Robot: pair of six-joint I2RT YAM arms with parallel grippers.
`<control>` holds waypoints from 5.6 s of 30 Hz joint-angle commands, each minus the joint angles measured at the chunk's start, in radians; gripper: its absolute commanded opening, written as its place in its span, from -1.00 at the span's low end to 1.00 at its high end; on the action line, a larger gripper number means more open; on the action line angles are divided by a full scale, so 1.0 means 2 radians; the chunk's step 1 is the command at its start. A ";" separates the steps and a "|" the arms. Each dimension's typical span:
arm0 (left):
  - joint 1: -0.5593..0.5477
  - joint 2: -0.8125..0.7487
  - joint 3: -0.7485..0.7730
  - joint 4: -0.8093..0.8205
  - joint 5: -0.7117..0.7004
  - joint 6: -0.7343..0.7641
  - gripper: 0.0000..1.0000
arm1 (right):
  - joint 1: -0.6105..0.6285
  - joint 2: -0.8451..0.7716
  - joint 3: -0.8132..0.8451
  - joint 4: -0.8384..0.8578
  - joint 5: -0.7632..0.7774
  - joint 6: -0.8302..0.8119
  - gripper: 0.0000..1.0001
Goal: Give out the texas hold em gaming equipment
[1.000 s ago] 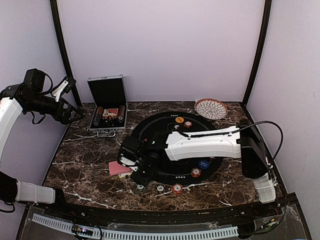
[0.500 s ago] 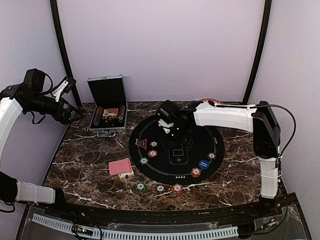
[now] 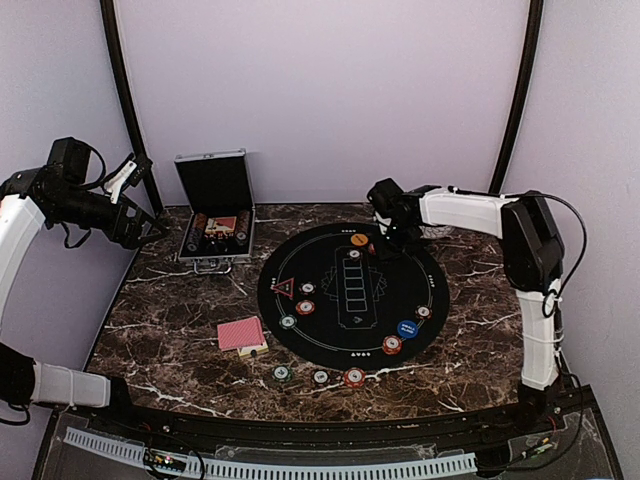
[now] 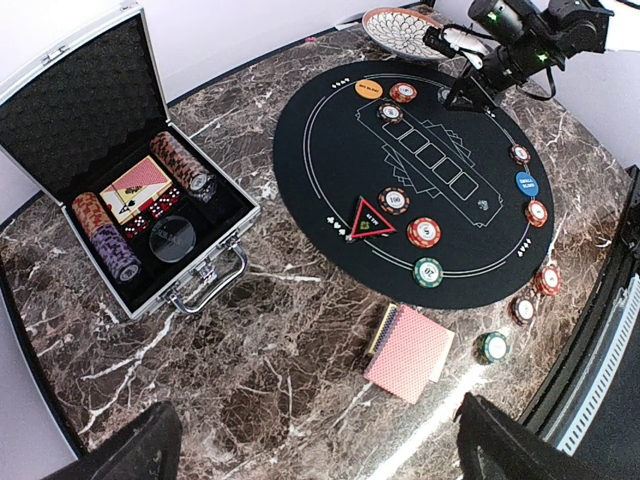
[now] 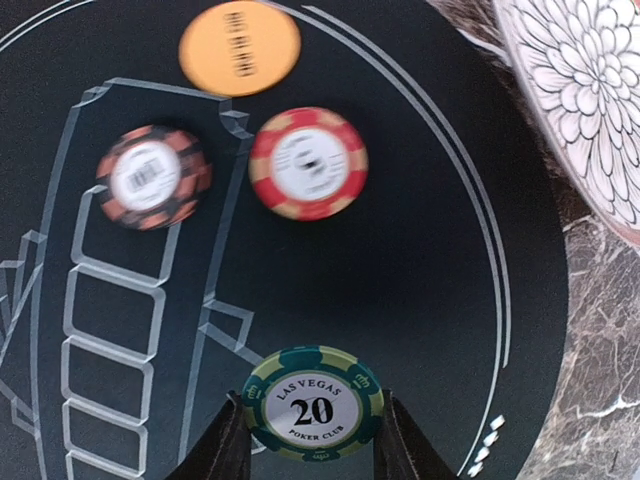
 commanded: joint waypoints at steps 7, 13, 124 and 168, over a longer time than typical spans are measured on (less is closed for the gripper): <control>-0.001 -0.002 0.011 -0.020 0.010 0.009 0.98 | -0.048 0.054 0.061 0.025 0.005 0.005 -0.37; -0.001 0.000 0.012 -0.018 0.011 0.009 0.98 | -0.055 0.090 0.096 0.020 -0.002 0.002 -0.37; -0.001 -0.013 0.004 -0.023 0.008 0.018 0.97 | 0.362 0.098 0.083 -0.038 -0.071 -0.054 0.22; -0.002 -0.002 -0.010 -0.034 0.024 0.038 0.97 | 0.294 -0.062 -0.038 -0.022 -0.083 0.008 -0.37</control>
